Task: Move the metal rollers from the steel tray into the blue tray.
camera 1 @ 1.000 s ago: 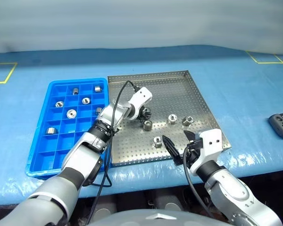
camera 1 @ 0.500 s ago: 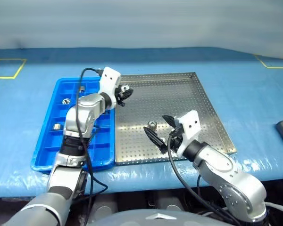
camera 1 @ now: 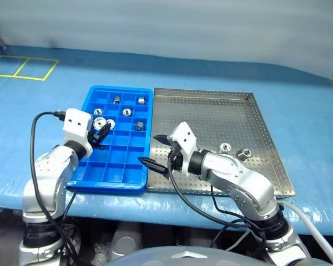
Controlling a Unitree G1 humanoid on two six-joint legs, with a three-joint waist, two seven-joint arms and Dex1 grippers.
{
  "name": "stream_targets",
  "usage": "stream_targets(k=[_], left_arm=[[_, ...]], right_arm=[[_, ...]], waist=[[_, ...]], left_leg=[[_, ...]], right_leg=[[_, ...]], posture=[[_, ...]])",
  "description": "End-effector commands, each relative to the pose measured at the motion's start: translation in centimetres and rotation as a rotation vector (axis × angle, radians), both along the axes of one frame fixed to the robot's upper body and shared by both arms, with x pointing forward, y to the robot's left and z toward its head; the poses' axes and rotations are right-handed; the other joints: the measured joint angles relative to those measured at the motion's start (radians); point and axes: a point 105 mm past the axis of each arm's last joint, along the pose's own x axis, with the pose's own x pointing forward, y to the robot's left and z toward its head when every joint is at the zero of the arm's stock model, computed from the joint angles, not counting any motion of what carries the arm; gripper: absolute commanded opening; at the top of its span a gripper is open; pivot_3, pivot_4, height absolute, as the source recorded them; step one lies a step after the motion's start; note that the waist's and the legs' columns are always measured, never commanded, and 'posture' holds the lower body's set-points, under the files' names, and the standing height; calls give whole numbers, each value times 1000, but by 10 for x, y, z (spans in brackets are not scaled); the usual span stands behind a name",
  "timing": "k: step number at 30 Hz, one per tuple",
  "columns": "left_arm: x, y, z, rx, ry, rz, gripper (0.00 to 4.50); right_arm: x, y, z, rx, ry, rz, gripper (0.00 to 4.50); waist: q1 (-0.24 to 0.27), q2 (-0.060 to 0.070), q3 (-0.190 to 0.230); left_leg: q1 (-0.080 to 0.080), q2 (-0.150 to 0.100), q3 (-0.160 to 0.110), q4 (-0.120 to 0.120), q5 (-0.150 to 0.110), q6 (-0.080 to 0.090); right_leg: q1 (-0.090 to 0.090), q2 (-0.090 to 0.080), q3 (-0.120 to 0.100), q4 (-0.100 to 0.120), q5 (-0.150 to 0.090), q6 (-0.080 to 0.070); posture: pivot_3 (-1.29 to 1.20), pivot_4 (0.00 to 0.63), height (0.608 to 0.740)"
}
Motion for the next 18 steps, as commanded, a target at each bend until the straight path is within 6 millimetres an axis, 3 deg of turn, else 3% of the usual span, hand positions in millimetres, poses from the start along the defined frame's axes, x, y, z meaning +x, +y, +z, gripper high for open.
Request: stream_targets(k=[1, 11, 17, 18], left_arm=[[-11, -2, 8, -5, -24, 4, 1703], [-20, -3, -25, -18, 126, 18, 1703], [-20, -14, -29, -47, 158, -37, 1703], [-20, -15, -29, -52, 163, -44, 2469]], right_arm=[[-3, 5, 9, 28, -38, 43, 4500], [-5, 3, 8, 27, -34, 35, 4500], [-6, -3, 5, 26, -23, -7, 4500], [-6, -4, 5, 26, -22, -15, 4500]], waist=[[10, 0, 0], [28, 0, 0], [24, 0, 0], [23, 1, 0]], left_leg=[[0, 0, 0, 0, 0, 0], [0, 0, -2, 0, 0, 0], [0, 0, -3, -1, 0, 0], [0, 0, -3, -1, 0, 0]], right_leg=[[0, 0, 0, 0, 0, 0], [0, 0, -2, 0, -1, -2], [0, 0, -2, 0, -1, -2], [0, 0, -2, 0, -2, -3]], posture=[[372, 150, 740], [349, 150, 740], [315, 150, 740], [315, 150, 740]])
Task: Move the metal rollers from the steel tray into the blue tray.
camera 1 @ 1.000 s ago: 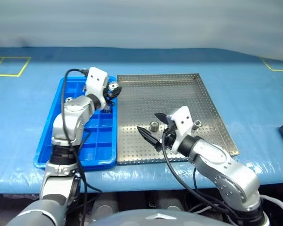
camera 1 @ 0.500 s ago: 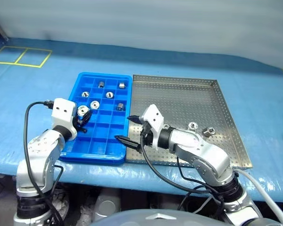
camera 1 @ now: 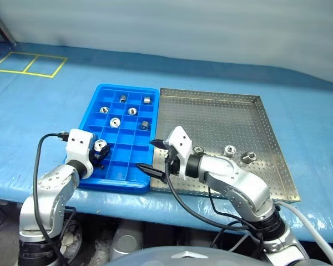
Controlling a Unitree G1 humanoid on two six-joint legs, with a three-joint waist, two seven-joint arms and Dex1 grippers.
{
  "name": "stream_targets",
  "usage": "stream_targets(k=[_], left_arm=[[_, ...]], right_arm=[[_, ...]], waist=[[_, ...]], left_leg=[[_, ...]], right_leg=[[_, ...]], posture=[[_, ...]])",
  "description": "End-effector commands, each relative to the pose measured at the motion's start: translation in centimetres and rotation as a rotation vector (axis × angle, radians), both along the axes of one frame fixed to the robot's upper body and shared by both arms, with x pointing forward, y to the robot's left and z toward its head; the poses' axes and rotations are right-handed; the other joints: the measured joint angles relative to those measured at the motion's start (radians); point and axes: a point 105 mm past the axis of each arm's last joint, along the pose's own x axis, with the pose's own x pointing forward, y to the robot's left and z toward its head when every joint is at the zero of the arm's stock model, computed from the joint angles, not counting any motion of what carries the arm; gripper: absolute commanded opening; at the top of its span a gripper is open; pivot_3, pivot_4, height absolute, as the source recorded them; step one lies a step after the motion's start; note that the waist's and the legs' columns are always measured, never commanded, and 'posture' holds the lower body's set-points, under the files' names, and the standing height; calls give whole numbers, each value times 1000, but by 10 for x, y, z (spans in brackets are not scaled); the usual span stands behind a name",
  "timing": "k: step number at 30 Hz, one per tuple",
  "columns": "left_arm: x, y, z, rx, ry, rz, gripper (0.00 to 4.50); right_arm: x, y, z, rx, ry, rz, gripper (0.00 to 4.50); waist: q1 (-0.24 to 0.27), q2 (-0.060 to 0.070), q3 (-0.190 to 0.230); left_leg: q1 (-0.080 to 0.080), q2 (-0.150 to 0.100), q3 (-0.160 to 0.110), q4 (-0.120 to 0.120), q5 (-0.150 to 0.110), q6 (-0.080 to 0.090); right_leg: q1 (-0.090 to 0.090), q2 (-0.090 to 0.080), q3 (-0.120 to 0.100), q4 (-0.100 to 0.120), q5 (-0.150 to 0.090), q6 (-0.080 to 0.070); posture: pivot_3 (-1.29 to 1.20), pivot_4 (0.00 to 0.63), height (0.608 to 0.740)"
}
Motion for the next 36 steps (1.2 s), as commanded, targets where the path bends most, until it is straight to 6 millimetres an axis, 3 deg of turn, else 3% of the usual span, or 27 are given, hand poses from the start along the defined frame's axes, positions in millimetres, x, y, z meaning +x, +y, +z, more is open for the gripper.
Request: stream_targets(k=[1, 6, 7, 10, 14, 18, 27, 36], left_arm=[[1, -9, 5, -23, -5, -46, 2724], [4, -8, 8, -3, -6, -55, 4412], [5, -9, 12, -2, -21, -65, 4485], [11, -16, 29, -38, -82, -108, 4485], [23, -43, 58, -107, -171, -260, 4485], [36, -70, 67, -103, -175, -406, 4485], [60, -129, 45, -59, -46, -702, 4485], [67, -167, 13, -4, 65, -867, 4485]], right_arm=[[-1, -3, 14, 33, -50, -21, 4500], [-1, -10, 17, 41, -57, -64, 4500], [-1, -13, 18, 43, -61, -79, 4500], [-2, -25, 22, 46, -74, -129, 4500], [-6, -55, 28, 41, -96, -257, 4500], [-14, -80, 27, 10, -95, -376, 4500], [-33, -112, 10, -37, -26, -603, 4500], [-43, -110, 5, 4, 0, -683, 4500]], waist=[[-2, 0, 0], [-3, 1, 0], [-3, 1, 0], [-4, 1, 1], [-10, 1, 1], [-33, 1, 1], [-121, 1, 1], [-186, 2, 1]], left_leg=[[0, 0, 0, 0, 0, 0], [0, 0, -1, 0, 0, 0], [0, 0, -1, 0, 0, 0], [0, 1, -1, 0, 1, 0], [-1, 0, -1, 1, 1, 0], [-2, -1, 0, 0, 1, 0], [0, -1, 1, -1, 1, 0], [0, -1, 4, 0, 1, 0]], right_leg=[[0, 0, 0, 0, -1, -2], [0, 0, -1, 1, -2, -3], [0, 0, -1, 1, -2, -4], [0, 1, -2, 1, -2, -5], [0, 0, -2, 0, -2, -5], [0, -1, -1, -3, -1, -3], [0, 1, 0, -1, 1, 1], [-1, 1, 4, -1, 2, 2]], posture=[[315, 150, 740], [278, 150, 740], [278, 150, 740], [253, 150, 740], [193, 150, 740], [139, 150, 740], [-43, 150, 740], [-157, 150, 740]])
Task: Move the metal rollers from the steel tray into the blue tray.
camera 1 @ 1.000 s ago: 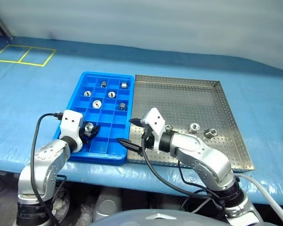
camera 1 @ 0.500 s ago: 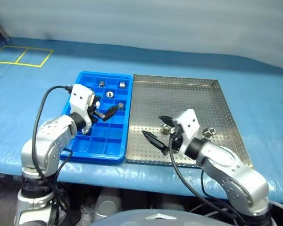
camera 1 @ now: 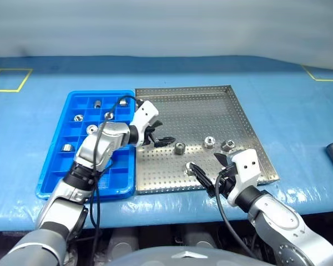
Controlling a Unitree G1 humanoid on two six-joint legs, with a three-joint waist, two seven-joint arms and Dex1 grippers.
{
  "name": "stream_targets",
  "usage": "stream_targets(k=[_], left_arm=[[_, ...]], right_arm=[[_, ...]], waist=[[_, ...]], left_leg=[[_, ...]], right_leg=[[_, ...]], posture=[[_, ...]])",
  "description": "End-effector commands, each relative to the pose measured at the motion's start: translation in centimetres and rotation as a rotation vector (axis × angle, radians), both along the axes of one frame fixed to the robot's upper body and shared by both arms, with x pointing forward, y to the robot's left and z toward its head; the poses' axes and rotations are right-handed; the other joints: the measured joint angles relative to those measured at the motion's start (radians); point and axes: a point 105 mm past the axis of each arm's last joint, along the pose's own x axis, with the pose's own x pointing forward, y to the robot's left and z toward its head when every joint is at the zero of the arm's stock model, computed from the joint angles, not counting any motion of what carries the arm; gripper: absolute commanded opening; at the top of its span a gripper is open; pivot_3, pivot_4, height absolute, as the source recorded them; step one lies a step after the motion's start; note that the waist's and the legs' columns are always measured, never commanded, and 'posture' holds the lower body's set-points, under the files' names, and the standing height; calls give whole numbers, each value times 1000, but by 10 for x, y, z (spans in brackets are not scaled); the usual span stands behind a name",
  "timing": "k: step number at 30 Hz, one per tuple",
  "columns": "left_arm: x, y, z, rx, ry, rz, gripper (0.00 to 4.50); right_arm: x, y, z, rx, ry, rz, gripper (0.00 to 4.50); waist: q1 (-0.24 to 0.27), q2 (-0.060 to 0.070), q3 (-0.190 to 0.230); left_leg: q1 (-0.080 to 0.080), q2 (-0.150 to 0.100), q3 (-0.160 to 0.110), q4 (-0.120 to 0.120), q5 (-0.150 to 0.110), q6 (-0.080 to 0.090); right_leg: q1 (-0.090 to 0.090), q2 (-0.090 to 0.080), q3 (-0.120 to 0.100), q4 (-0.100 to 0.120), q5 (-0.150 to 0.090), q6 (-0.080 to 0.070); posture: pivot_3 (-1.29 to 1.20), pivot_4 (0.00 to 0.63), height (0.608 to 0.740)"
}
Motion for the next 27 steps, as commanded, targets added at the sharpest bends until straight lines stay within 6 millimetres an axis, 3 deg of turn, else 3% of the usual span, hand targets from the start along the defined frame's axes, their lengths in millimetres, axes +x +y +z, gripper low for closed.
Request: stream_targets(k=[1, 15, 19, 24, 27], left_arm=[[4, -11, -2, 39, -30, -59, 4485], [2, -18, -36, 126, 20, -93, 4485], [1, -23, -39, 119, 26, -92, 3610], [0, -22, -33, 72, 31, -74, 1935], [1, -17, -20, 31, 1, -43, 1781]], right_arm=[[-3, 7, 14, 26, -73, -3, 4500], [-5, 9, 16, 41, -100, -42, 4500], [-3, 10, 19, 41, -113, -38, 4500], [0, 12, 19, 41, -117, -25, 4500], [5, 15, 22, 39, -131, 9, 4500]], waist=[[-11, 0, 0], [-46, 0, 0], [-45, 0, 0], [-45, 0, 0], [-43, 0, 0]], left_leg=[[0, 0, 0, 0, 0, 0], [1, 0, 2, 0, 0, 0], [1, 0, 2, 0, 0, 0], [1, 0, 2, 0, 0, 0], [1, 0, 2, 0, 0, 0]], right_leg=[[0, 0, 0, 0, 0, 0], [-1, 0, 3, 1, 0, 1], [-1, 0, 3, 1, 0, 1], [-1, 0, 3, 1, 1, 1], [-1, 0, 3, 1, 1, 1]], posture=[[-164, 150, 740], [-181, 150, 740], [-176, 150, 740], [-146, 150, 740], [-112, 150, 740]])
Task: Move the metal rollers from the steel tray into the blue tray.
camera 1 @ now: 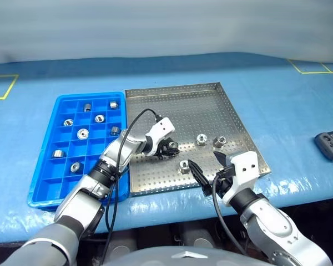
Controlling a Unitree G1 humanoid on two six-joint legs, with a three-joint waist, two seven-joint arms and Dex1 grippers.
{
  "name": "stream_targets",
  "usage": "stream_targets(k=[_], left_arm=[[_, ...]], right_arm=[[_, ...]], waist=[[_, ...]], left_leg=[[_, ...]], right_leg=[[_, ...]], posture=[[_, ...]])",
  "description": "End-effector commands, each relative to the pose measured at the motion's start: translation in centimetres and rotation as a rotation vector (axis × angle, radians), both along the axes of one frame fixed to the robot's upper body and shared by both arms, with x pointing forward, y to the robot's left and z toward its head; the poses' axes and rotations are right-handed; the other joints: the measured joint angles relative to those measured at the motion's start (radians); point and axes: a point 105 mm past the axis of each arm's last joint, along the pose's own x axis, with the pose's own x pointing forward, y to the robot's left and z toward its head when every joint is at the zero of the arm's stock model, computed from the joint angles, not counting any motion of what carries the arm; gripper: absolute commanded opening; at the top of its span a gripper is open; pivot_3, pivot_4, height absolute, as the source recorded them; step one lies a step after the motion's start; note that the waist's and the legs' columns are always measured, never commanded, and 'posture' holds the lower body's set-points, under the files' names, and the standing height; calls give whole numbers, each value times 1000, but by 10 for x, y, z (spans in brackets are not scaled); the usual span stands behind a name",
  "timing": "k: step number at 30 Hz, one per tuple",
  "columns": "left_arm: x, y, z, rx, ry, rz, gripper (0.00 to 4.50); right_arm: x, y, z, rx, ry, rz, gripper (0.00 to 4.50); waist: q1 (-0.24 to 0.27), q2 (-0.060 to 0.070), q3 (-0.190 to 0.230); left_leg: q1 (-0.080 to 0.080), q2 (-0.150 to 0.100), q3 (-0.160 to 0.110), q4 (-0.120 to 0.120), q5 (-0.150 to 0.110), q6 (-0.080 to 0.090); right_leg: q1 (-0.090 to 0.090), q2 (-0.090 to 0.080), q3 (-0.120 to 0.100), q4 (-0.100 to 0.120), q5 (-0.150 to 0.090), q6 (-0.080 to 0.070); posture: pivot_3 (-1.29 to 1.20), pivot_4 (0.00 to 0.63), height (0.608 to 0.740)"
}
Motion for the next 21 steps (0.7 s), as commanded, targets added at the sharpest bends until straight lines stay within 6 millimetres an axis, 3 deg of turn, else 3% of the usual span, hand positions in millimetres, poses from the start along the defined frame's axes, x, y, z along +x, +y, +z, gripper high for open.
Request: stream_targets(k=[1, 6, 12, 17, 21], left_arm=[[4, 4, 31, -82, -77, 33, 1781], [7, 23, 65, -177, -161, 145, 1781], [-5, 76, 95, -196, -322, 372, 1781], [-29, 115, 99, -167, -400, 546, 1781], [-51, 136, 94, -138, -392, 656, 1781]], right_arm=[[4, 7, 13, 0, -56, 62, 4500], [14, 20, 17, -22, -73, 184, 4500], [33, 44, 21, -53, -87, 396, 4500], [45, 75, 24, -58, -99, 600, 4500], [49, 97, 22, -66, -95, 735, 4500]], waist=[[1, 0, 0], [22, 0, 0], [56, 0, 1], [120, -1, 1], [172, -1, 2]], left_leg=[[0, 0, 0, 0, 0, 0], [0, 0, -1, 1, 0, 0], [1, 0, -2, -1, 0, 0], [1, 0, -3, -1, 0, 0], [0, 0, -3, -1, 0, 0]], right_leg=[[0, 0, 0, 0, 0, 0], [0, 0, 1, 1, 0, 1], [0, 0, 1, 1, 1, 1], [0, 1, -2, 1, 0, -1], [1, 0, -3, 0, 0, -1]], posture=[[-98, 150, 740], [-9, 150, 740], [173, 150, 740], [305, 150, 740], [397, 150, 740]])
